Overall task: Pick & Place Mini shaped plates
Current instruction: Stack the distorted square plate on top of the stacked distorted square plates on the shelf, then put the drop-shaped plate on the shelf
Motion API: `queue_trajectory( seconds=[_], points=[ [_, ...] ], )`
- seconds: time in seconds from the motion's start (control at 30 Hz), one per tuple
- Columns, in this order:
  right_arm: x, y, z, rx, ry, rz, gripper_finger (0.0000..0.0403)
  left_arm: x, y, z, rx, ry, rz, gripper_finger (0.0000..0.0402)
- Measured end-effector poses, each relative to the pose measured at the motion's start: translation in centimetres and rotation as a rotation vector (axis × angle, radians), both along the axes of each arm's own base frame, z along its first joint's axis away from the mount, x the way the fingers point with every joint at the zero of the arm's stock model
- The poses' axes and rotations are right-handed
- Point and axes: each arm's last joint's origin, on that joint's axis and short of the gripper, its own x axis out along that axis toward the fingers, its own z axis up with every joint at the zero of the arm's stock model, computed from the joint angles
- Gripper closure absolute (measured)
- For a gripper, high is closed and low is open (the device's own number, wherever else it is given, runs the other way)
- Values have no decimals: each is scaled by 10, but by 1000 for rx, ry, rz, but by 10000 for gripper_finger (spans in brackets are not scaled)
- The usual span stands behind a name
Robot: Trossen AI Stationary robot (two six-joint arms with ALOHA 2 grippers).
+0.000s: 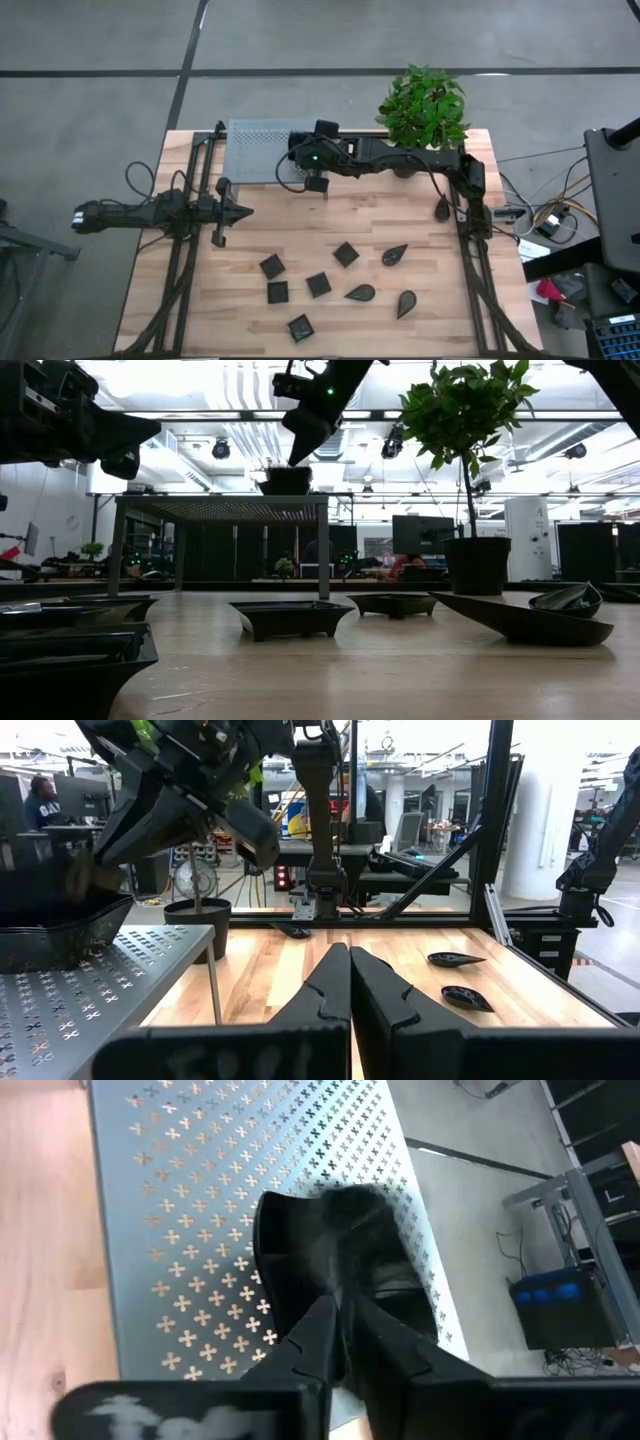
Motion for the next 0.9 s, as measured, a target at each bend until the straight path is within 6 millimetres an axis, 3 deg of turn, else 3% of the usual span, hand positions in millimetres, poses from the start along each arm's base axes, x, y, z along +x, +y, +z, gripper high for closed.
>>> queue_trajectory(
  seconds=[0.2,0.4,0.9],
  points=[
    [0,3,1,-31,1,-28,311,0,0,0,0,0,0,401],
    [1,25,10,-23,-24,3,281,0,0,0,0,0,0,401],
    [-15,108,0,94,125,70,287,0,0,0,0,0,0,401]
  ],
)
